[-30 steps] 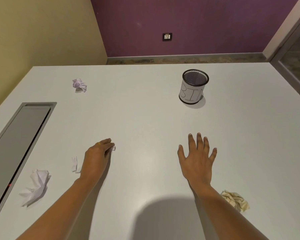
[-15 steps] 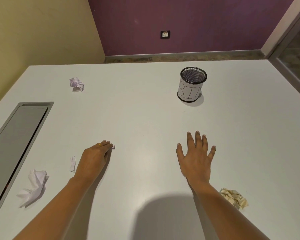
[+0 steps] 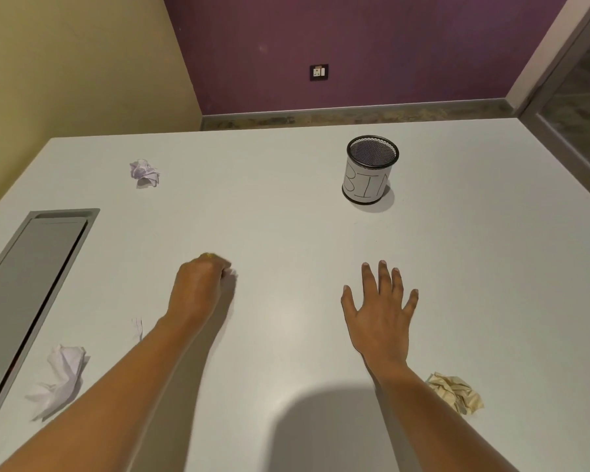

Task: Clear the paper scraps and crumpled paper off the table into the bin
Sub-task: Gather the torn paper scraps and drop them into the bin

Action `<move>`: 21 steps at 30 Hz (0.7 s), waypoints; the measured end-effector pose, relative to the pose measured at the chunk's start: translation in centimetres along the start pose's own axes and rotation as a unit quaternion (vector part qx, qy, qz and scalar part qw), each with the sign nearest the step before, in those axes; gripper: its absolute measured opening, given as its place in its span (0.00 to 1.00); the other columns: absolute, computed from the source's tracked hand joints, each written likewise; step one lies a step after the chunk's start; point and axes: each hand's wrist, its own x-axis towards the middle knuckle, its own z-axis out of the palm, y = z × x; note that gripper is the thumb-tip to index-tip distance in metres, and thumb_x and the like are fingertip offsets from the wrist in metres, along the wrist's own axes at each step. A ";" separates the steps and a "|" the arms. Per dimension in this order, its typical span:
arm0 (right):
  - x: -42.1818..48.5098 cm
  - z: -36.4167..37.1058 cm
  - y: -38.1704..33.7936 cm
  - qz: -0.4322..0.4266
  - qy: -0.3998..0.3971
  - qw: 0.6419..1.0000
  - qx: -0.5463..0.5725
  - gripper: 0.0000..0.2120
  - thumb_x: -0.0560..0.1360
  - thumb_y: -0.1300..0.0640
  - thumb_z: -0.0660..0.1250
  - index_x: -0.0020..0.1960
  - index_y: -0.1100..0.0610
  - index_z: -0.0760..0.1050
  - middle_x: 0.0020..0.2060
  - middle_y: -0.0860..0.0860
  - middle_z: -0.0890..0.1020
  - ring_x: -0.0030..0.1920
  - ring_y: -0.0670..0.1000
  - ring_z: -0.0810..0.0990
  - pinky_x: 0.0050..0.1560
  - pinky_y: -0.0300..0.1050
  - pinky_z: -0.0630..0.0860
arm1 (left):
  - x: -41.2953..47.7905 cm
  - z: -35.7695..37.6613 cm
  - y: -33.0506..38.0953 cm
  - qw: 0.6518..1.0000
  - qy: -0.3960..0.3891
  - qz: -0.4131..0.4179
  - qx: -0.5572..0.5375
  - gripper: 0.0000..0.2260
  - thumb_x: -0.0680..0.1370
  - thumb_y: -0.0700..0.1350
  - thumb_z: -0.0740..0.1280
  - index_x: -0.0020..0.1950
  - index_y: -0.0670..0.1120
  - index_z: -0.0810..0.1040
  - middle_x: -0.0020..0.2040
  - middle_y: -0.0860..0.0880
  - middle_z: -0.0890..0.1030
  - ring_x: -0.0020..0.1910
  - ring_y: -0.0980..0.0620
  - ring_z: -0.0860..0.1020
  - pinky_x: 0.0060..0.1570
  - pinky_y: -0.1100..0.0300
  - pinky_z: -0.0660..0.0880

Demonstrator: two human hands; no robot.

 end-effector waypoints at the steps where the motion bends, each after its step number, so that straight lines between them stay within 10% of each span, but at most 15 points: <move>1: 0.0 0.0 0.0 0.001 -0.002 1.000 0.000 0.28 0.78 0.41 0.50 0.74 0.51 0.58 0.75 0.54 0.60 0.76 0.56 0.55 0.72 0.64 0.51 | 1.3 -0.3 1.0 1.000 0.002 0.020 0.002 0.09 0.72 0.30 0.65 0.48 0.36 0.82 0.50 0.37 0.83 0.49 0.39 0.82 0.52 0.53 0.76; 9: 0.0 -0.1 0.0 -0.005 -0.010 1.000 -0.004 0.28 0.78 0.40 0.48 0.74 0.50 0.56 0.75 0.54 0.59 0.76 0.56 0.54 0.73 0.63 0.50 | 13.8 -1.8 13.5 0.979 0.063 0.193 -0.024 0.14 0.76 0.32 0.59 0.55 0.40 0.81 0.56 0.40 0.82 0.56 0.41 0.79 0.61 0.54 0.71; 15: 0.1 -0.1 -0.1 0.005 0.005 1.000 0.012 0.27 0.77 0.42 0.53 0.73 0.51 0.60 0.74 0.54 0.63 0.75 0.56 0.57 0.72 0.63 0.53 | 19.2 -1.3 20.6 0.967 -0.011 0.239 0.091 0.17 0.68 0.26 0.57 0.37 0.50 0.69 0.41 0.46 0.65 0.41 0.47 0.62 0.37 0.60 0.62; 21: 0.4 0.3 0.2 0.004 -0.021 1.000 0.018 0.28 0.77 0.39 0.47 0.75 0.49 0.54 0.76 0.52 0.57 0.77 0.54 0.51 0.73 0.62 0.48 | 20.1 1.2 22.8 0.973 -0.043 0.222 0.050 0.11 0.72 0.26 0.61 0.37 0.40 0.75 0.38 0.39 0.76 0.44 0.39 0.74 0.45 0.52 0.73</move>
